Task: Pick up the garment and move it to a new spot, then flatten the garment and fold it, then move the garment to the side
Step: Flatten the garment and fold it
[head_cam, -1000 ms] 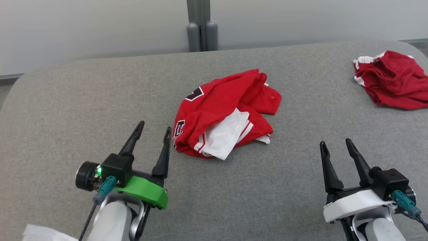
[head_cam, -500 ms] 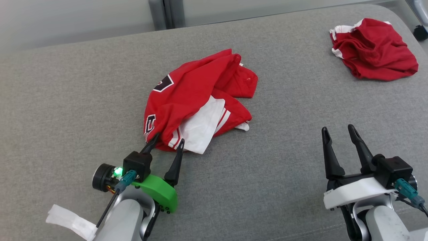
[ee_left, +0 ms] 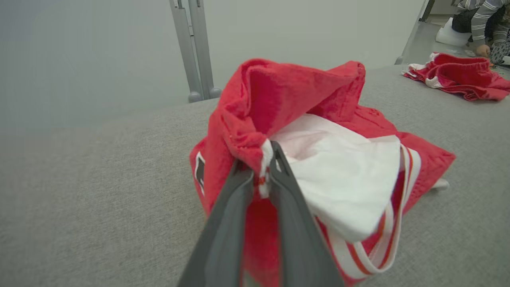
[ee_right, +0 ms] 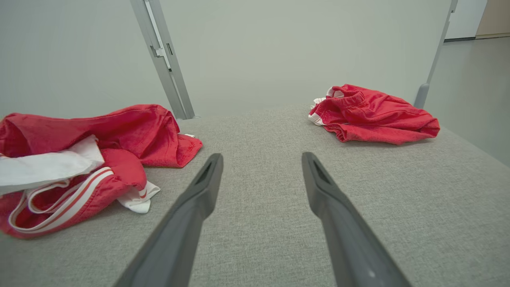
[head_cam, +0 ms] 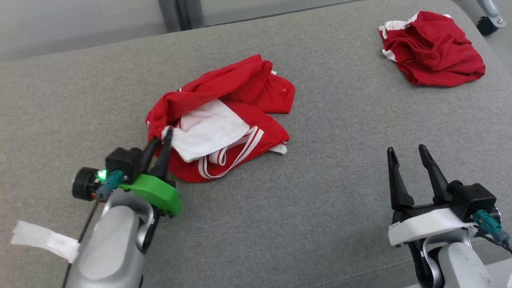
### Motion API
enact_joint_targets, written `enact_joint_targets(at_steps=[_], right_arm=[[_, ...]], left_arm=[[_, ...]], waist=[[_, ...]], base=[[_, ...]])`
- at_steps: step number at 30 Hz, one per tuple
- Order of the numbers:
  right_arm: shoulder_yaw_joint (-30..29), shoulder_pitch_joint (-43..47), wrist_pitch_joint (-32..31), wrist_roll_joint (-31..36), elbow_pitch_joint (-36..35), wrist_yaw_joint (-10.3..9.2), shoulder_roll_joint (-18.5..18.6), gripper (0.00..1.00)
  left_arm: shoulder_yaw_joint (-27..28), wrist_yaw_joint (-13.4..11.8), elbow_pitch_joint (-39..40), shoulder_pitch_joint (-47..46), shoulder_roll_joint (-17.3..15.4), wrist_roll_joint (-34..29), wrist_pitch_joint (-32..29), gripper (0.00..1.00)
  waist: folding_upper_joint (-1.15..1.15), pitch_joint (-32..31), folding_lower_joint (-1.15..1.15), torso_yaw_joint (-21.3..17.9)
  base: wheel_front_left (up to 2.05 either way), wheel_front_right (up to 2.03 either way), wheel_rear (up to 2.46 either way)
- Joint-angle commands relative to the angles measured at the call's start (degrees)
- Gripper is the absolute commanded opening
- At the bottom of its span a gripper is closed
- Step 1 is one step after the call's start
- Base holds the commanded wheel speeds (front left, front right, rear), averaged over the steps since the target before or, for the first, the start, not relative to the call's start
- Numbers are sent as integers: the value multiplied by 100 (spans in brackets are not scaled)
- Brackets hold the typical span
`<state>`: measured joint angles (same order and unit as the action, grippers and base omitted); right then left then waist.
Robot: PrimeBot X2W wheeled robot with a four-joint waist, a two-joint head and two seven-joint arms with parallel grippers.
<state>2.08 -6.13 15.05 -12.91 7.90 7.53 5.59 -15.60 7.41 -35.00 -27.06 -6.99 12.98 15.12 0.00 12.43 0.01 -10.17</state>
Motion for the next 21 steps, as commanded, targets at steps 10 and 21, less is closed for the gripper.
enact_joint_targets(at_steps=[10, 21], right_arm=[[-39, 205, 16, 3, 55, -9, -111, 100], [-50, 333, 16, 0, 78, -9, -186, 100]], left_arm=[[615, 4, 985, -189, -922, -386, 1, 0], [547, -46, 1873, 513, -1173, -462, -47, 0]], waist=[[0, -371, -1, 278], [0, -479, -1, 576]], base=[[0, 0, 0], [0, 0, 0]])
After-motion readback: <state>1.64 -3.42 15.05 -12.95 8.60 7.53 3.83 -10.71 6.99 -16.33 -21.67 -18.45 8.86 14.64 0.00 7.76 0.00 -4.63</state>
